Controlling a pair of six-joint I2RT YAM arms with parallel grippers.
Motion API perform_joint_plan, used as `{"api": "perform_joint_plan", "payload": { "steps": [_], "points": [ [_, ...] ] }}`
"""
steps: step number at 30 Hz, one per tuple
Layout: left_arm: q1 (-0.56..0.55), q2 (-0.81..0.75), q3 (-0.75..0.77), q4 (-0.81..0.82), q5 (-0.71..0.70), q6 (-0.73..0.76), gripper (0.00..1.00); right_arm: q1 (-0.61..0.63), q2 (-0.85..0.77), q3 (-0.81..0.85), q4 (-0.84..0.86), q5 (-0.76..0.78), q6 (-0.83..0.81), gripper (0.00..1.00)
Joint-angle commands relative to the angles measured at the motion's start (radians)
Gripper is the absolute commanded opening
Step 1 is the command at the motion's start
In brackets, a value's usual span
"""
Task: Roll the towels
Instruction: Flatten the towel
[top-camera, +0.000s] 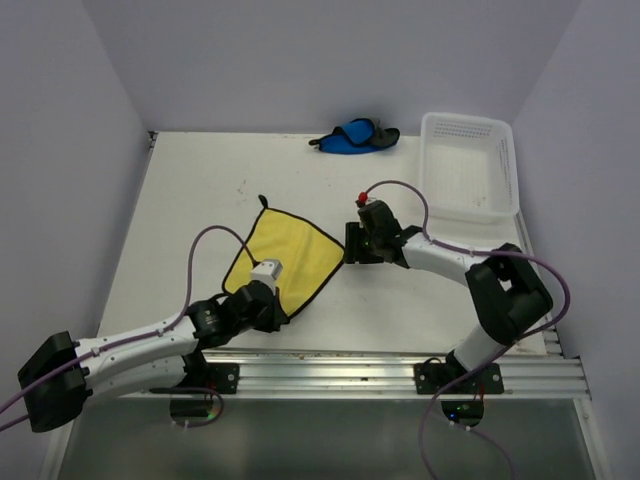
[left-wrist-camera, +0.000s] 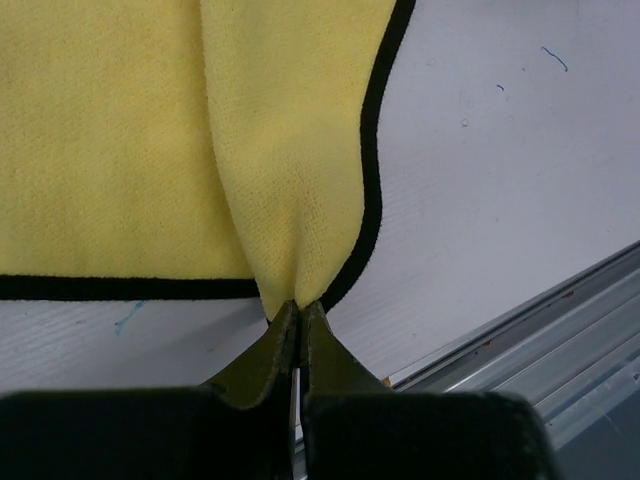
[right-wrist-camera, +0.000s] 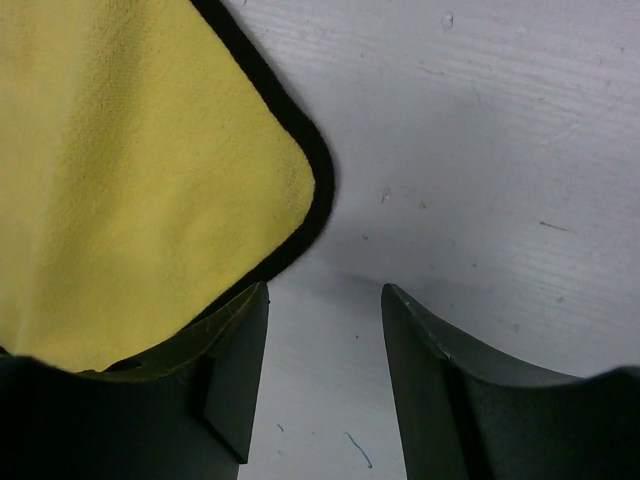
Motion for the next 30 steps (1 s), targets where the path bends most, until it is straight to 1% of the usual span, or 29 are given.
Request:
{"api": "perform_joint_plan", "payload": {
  "steps": [1, 3, 7, 10, 14, 17, 18, 21, 23, 24, 26, 28, 30],
  "points": [
    [-0.015, 0.003, -0.002, 0.074, -0.033, 0.0, 0.0, 0.014, 0.064, 0.083, 0.02, 0.05, -0.026, 0.54],
    [-0.016, 0.008, -0.002, 0.074, -0.033, 0.003, 0.0, 0.021, 0.11, 0.105, 0.02, 0.053, -0.027, 0.54],
    [-0.021, 0.006, 0.0, 0.073, -0.027, 0.006, 0.0, 0.039, 0.178, 0.148, 0.007, 0.113, -0.03, 0.54],
    [-0.026, -0.002, -0.003, 0.071, -0.027, 0.006, 0.0, 0.044, 0.208, 0.165, 0.007, 0.125, -0.032, 0.51],
    [-0.03, -0.002, 0.0, 0.062, -0.026, 0.004, 0.0, 0.053, 0.251, 0.178, -0.007, 0.173, -0.037, 0.5],
    [-0.035, -0.003, -0.003, 0.064, -0.039, 0.003, 0.0, 0.071, 0.264, 0.186, -0.014, 0.188, -0.044, 0.41],
    [-0.036, 0.0, -0.005, 0.065, -0.046, 0.004, 0.0, 0.083, 0.264, 0.191, -0.037, 0.226, -0.055, 0.35],
    [-0.036, 0.011, 0.0, 0.062, -0.077, 0.012, 0.0, 0.134, 0.262, 0.206, -0.083, 0.291, -0.072, 0.35],
    [-0.038, 0.015, 0.007, 0.067, -0.092, 0.02, 0.0, 0.149, 0.265, 0.207, -0.098, 0.291, -0.069, 0.31],
    [-0.038, 0.017, 0.009, 0.068, -0.097, 0.02, 0.0, 0.153, 0.267, 0.204, -0.099, 0.294, -0.064, 0.27],
    [-0.038, 0.02, 0.018, 0.065, -0.109, 0.023, 0.0, 0.154, 0.265, 0.188, -0.094, 0.292, -0.061, 0.15],
    [-0.036, 0.02, 0.024, 0.062, -0.122, 0.027, 0.0, 0.154, 0.252, 0.175, -0.089, 0.289, -0.05, 0.12],
    [-0.038, 0.017, 0.023, 0.061, -0.148, 0.044, 0.0, 0.154, 0.238, 0.152, -0.077, 0.279, -0.043, 0.06]
  ]
}}
